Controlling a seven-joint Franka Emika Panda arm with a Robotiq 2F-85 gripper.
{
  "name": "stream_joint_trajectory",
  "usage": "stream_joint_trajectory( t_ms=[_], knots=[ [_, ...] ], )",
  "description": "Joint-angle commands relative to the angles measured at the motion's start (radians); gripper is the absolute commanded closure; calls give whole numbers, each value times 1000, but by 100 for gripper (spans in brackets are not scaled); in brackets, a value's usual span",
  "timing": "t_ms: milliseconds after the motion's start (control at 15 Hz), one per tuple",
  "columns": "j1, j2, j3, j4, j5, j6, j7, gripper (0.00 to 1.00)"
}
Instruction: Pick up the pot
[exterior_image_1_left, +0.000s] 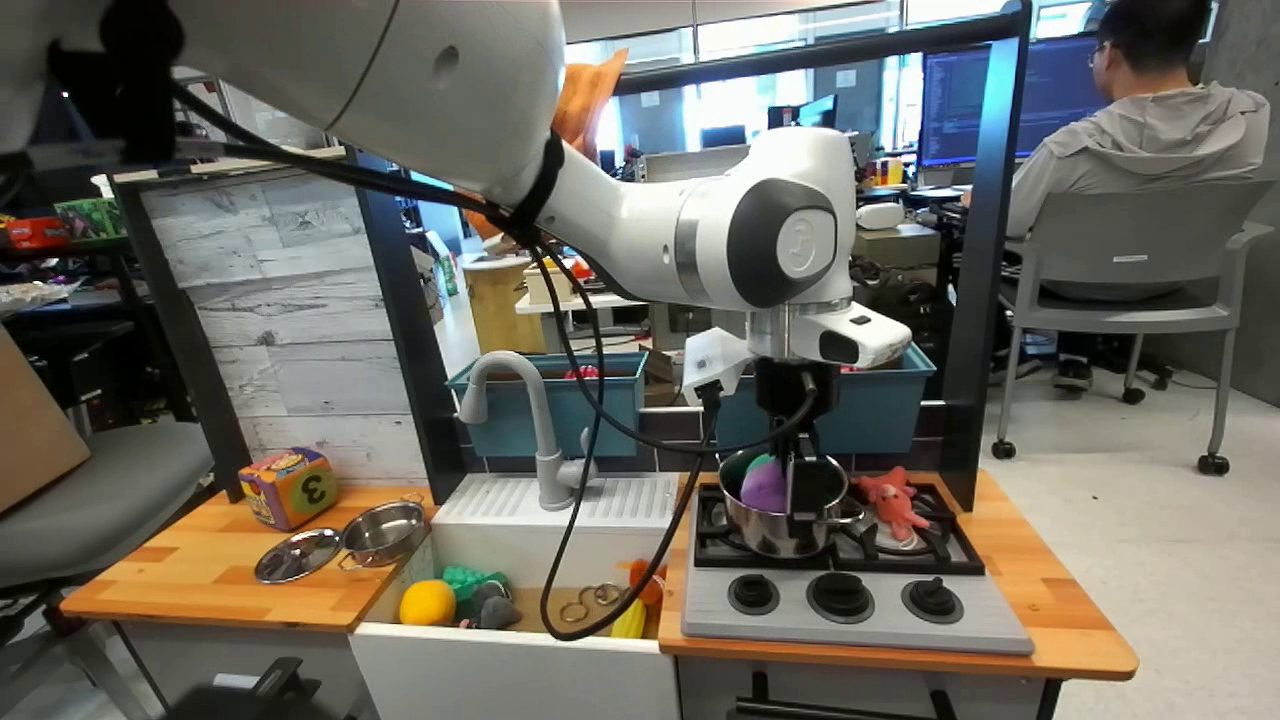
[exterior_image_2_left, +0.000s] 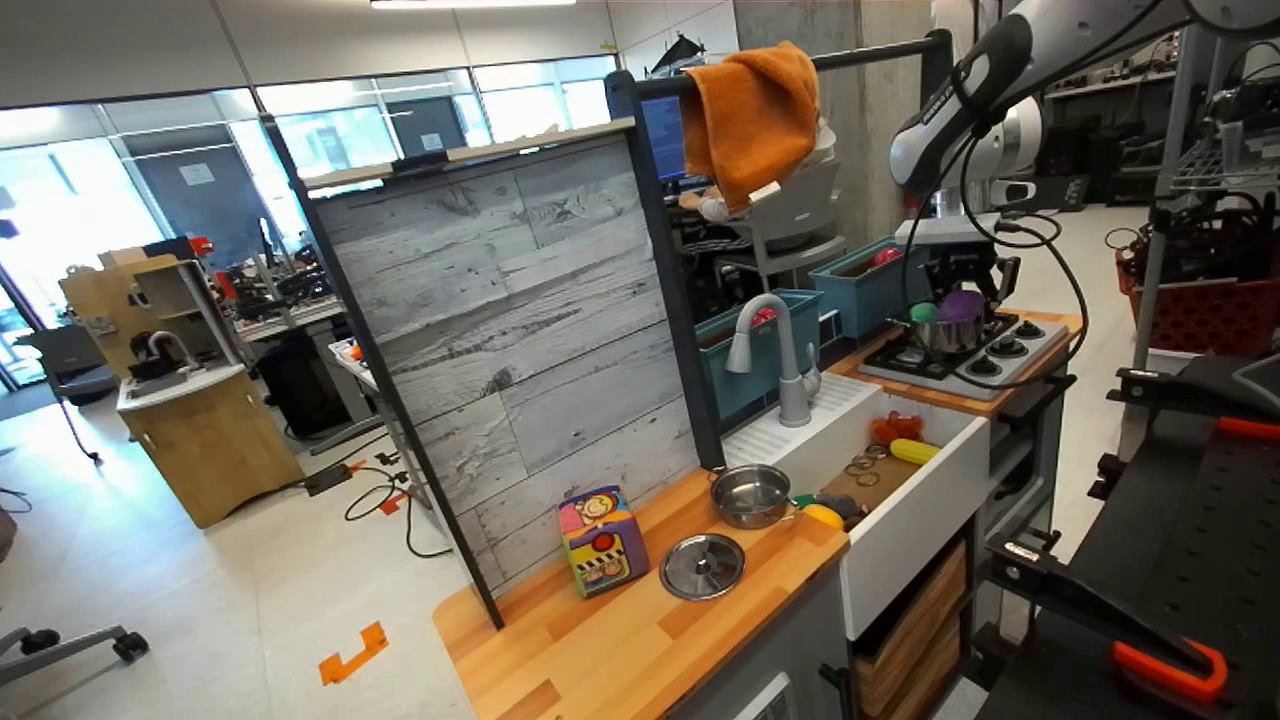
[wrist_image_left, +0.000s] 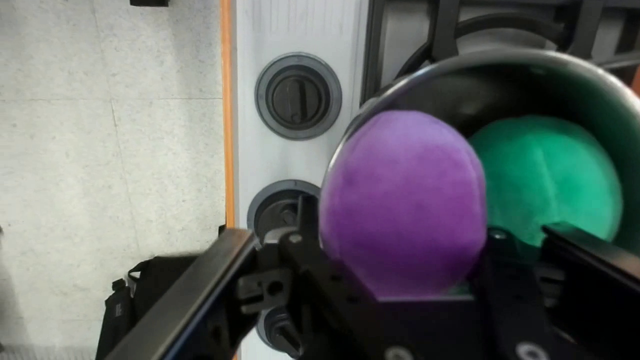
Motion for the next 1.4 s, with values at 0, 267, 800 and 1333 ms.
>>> stream_joint_trajectory(
  t_ms=[0, 267, 800, 1333],
  knots=[
    [-29, 25, 36, 86, -68, -89, 36, 72],
    [-32, 16, 49, 121, -105, -208, 33, 97],
    [-45, 37, 74, 221, -119, -352, 41, 98],
    [-47, 62, 88, 271, -134, -386, 44, 97]
  ],
)
